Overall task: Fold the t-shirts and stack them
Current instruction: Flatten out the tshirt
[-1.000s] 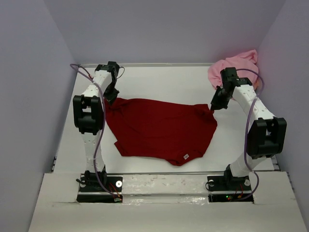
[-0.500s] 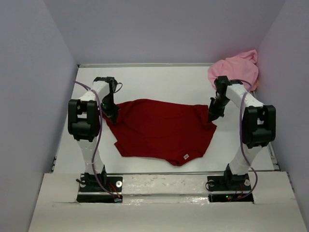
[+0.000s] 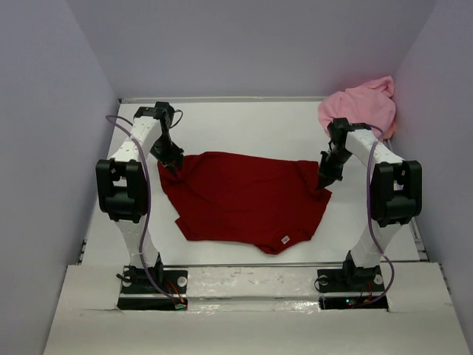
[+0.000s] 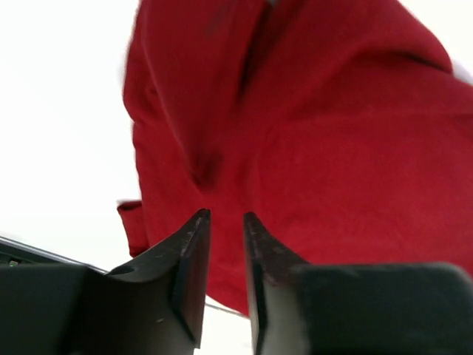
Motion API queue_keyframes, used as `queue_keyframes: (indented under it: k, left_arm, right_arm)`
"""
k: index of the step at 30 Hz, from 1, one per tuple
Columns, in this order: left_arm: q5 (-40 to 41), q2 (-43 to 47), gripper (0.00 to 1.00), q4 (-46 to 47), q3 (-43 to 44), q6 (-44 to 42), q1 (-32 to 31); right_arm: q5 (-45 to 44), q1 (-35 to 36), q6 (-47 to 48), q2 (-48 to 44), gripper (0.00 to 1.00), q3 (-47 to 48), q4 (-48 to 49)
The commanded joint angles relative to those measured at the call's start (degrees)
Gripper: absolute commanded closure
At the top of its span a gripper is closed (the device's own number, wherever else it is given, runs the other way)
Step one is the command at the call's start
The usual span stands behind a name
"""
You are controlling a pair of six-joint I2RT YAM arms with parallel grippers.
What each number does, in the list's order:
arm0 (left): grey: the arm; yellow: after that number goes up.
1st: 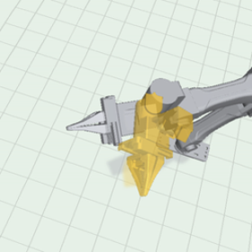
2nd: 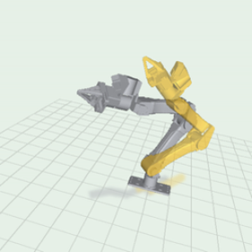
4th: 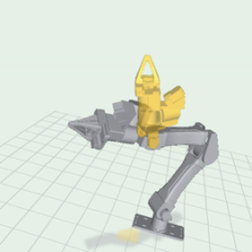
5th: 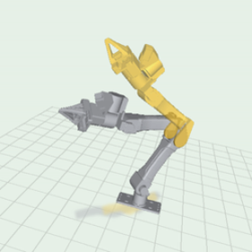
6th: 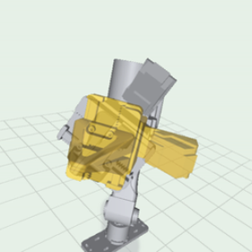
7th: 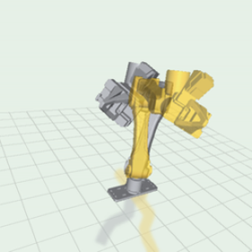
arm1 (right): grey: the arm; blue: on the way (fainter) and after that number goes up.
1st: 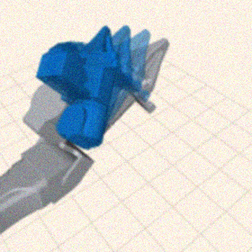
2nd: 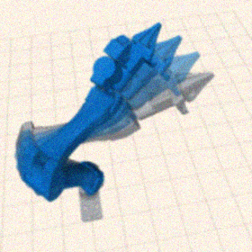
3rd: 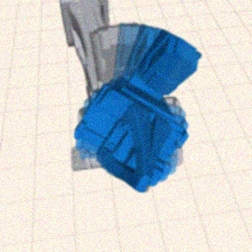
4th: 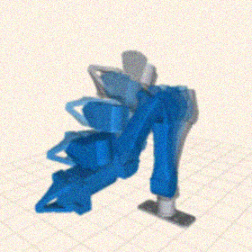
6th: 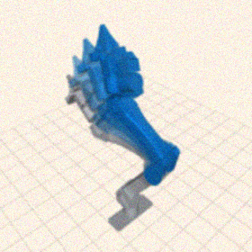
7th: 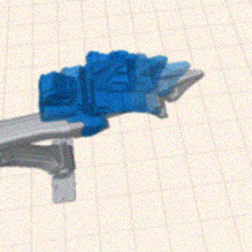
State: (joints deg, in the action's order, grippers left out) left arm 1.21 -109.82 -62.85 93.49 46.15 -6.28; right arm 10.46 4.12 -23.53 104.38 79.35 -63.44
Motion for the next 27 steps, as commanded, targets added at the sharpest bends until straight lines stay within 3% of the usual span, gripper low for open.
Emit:
queue_keyframes:
  k: [1,3,6,7,8,9,12,15,18,19,20,22,27]
  left_arm:
    - [-8.39,3.82,0.63,-2.36,-1.99,-1.85,0.13]
    - [-9.82,3.82,0.6,-2.37,-2.35,-2.91,-0.48]
    - [-14.46,3.91,0.36,-2.37,-1.56,-5.01,-2.41]
    - [-15.18,3.91,0.33,-2.37,-1.73,-5.45,-2.85]
    - [-15.62,4.35,0.03,-2.37,-1.91,-5.81,-3.38]
    - [-15.71,4.53,0.01,-2.37,-2.0,-6.51,-4.43]
    - [-15.72,5.14,0.01,-2.19,-1.56,-7.56,-5.4]
    - [-8.89,4.7,0.01,-2.37,4.04,-10.11,-8.39]
    - [2.1,5.67,0.21,-2.1,7.57,-10.73,-10.06]
    - [6.39,5.5,0.34,-2.1,8.54,-12.12,-10.5]
    - [8.7,5.32,0.41,-2.19,9.68,-12.14,-10.59]
    - [15.1,5.49,0.44,-2.19,12.67,-13.19,-10.68]
    - [19.43,3.13,0.43,-2.28,16.72,-15.21,-10.94]
  right_arm:
    - [0.97,-0.08,1.03,-1.28,1.0,1.68,-0.19]
    - [1.49,-0.08,0.85,-1.28,1.0,2.03,0.07]
    - [1.85,-0.08,0.77,-1.28,1.0,2.82,0.25]
    - [1.93,-0.08,0.77,-1.28,1.0,3.09,0.33]
    - [2.02,-0.08,0.94,-1.28,1.0,3.26,0.33]
    - [2.02,-0.08,1.03,-1.37,1.0,3.7,0.33]
    - [2.11,-0.08,1.03,-1.54,1.0,4.23,0.51]
    - [2.37,-0.08,1.12,-1.55,1.0,4.85,0.95]
    - [2.99,-0.08,1.03,-1.2,1.0,5.9,0.95]
    - [3.08,-0.08,0.77,-1.11,1.0,6.16,0.95]
    - [3.08,-0.08,0.77,-1.02,1.0,6.43,0.95]
    - [3.34,-0.08,0.33,-0.93,1.0,6.87,1.04]
    - [4.57,-0.08,-0.64,-1.28,1.0,7.13,1.3]
